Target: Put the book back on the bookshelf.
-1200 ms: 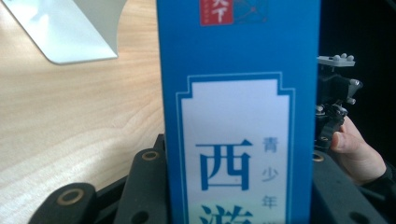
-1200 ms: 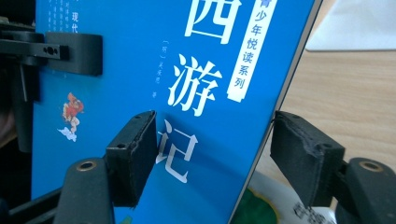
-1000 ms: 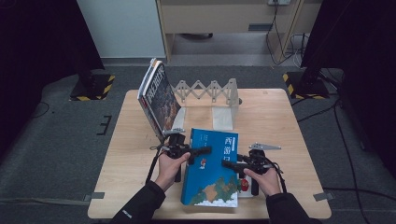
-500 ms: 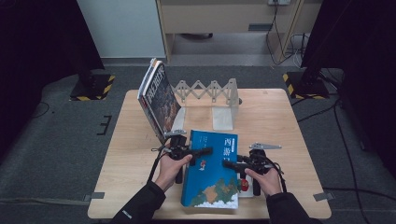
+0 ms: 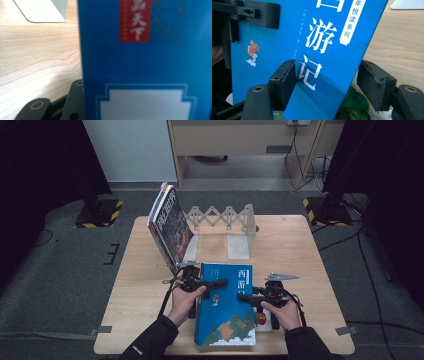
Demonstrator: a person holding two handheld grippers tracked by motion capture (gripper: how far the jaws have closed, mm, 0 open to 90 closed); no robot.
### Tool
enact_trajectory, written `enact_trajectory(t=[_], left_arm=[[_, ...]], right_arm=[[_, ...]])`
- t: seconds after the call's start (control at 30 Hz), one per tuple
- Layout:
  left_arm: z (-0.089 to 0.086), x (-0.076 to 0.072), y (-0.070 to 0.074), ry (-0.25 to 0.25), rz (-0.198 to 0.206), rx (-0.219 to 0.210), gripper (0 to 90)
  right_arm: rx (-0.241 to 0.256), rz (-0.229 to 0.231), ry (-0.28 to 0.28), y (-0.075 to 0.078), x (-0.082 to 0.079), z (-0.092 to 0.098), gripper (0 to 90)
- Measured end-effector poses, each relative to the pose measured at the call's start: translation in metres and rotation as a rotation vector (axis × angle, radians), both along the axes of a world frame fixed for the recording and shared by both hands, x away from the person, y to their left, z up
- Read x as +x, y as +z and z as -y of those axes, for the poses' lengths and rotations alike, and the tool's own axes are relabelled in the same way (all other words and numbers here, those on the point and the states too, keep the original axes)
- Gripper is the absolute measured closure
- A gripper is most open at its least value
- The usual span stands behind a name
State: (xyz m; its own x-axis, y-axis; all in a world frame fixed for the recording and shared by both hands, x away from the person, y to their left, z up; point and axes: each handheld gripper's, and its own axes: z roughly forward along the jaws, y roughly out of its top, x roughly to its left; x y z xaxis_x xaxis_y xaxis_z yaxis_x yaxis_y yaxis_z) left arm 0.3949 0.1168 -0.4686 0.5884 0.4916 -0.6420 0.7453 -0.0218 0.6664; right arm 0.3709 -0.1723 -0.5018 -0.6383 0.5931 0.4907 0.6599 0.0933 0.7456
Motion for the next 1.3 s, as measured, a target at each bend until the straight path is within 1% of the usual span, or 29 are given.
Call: enact_trajectory(t=[0.07, 0.13, 0.23, 0.33, 0.43, 0.5, 0.53, 0.6, 0.67, 0.7, 0.73, 0.77, 0.8, 0.93, 1.0, 1.03, 1.1, 1.13, 1.17, 1.2, 1.3], left_arm=[[0.000, 0.000, 0.003, -0.003, -0.003, -0.002, 60.6], [-0.001, 0.000, 0.007, -0.014, 0.003, -0.001, 60.8], [-0.005, 0.000, 0.014, -0.023, 0.012, 0.001, 60.9], [-0.010, 0.000, 0.022, -0.019, 0.021, -0.004, 60.9], [-0.015, 0.000, 0.033, -0.008, 0.041, -0.018, 60.9], [-0.019, -0.001, 0.039, -0.002, 0.057, -0.023, 60.9], [-0.021, -0.001, 0.043, 0.003, 0.062, -0.032, 60.9], [-0.025, -0.002, 0.051, 0.013, 0.093, -0.036, 60.8], [-0.030, -0.004, 0.060, 0.028, 0.126, -0.038, 60.8], [-0.033, -0.004, 0.064, 0.037, 0.135, -0.040, 60.7], [-0.035, -0.004, 0.067, 0.044, 0.142, -0.041, 60.7], [-0.039, -0.005, 0.071, 0.057, 0.159, -0.036, 60.7], [-0.042, -0.005, 0.074, 0.063, 0.167, -0.031, 60.6], [-0.054, -0.005, 0.083, 0.112, 0.203, -0.008, 60.5], [-0.059, -0.004, 0.087, 0.138, 0.220, 0.008, 60.6], [-0.062, -0.004, 0.089, 0.151, 0.227, 0.019, 60.6], [-0.067, -0.004, 0.091, 0.167, 0.240, 0.031, 60.5], [-0.069, -0.003, 0.092, 0.177, 0.239, 0.029, 60.5], [-0.070, -0.003, 0.093, 0.182, 0.243, 0.033, 60.6], [-0.071, -0.002, 0.094, 0.192, 0.244, 0.040, 60.5], [-0.075, 0.000, 0.095, 0.210, 0.245, 0.059, 60.5]], right_arm=[[0.015, 0.029, -0.013, 0.001, 0.000, 0.001, 33.4], [0.030, 0.044, -0.027, 0.002, 0.000, 0.004, 32.8], [0.040, 0.046, -0.048, 0.003, 0.000, 0.008, 29.4], [0.042, 0.055, -0.072, 0.003, 0.001, 0.014, 27.4], [0.047, 0.064, -0.096, 0.005, 0.002, 0.022, 26.7], [0.042, 0.077, -0.123, 0.006, 0.003, 0.027, 26.6], [0.017, 0.087, -0.137, 0.006, 0.003, 0.030, 26.4], [-0.039, 0.094, -0.170, 0.005, 0.004, 0.036, 25.7], [-0.104, 0.102, -0.200, 0.004, 0.005, 0.042, 25.3], [-0.149, 0.104, -0.214, 0.003, 0.005, 0.046, 24.4], [-0.180, 0.105, -0.232, 0.002, 0.006, 0.048, 23.4], [-0.208, 0.105, -0.246, 0.001, 0.006, 0.050, 23.3], [-0.254, 0.104, -0.267, 0.000, 0.006, 0.053, 23.2], [-0.373, 0.105, -0.309, -0.004, 0.008, 0.064, 19.4], [-0.418, 0.088, -0.315, -0.008, 0.010, 0.070, 16.6], [-0.439, 0.078, -0.322, -0.010, 0.010, 0.072, 16.6], [-0.490, 0.064, -0.317, -0.014, 0.012, 0.077, 16.6], [-0.502, 0.057, -0.329, -0.015, 0.012, 0.079, 16.6], [-0.514, 0.054, -0.328, -0.016, 0.012, 0.080, 16.4], [-0.522, 0.053, -0.337, -0.017, 0.013, 0.081, 15.6], [-0.535, 0.039, -0.342, -0.021, 0.015, 0.084, 13.4]])
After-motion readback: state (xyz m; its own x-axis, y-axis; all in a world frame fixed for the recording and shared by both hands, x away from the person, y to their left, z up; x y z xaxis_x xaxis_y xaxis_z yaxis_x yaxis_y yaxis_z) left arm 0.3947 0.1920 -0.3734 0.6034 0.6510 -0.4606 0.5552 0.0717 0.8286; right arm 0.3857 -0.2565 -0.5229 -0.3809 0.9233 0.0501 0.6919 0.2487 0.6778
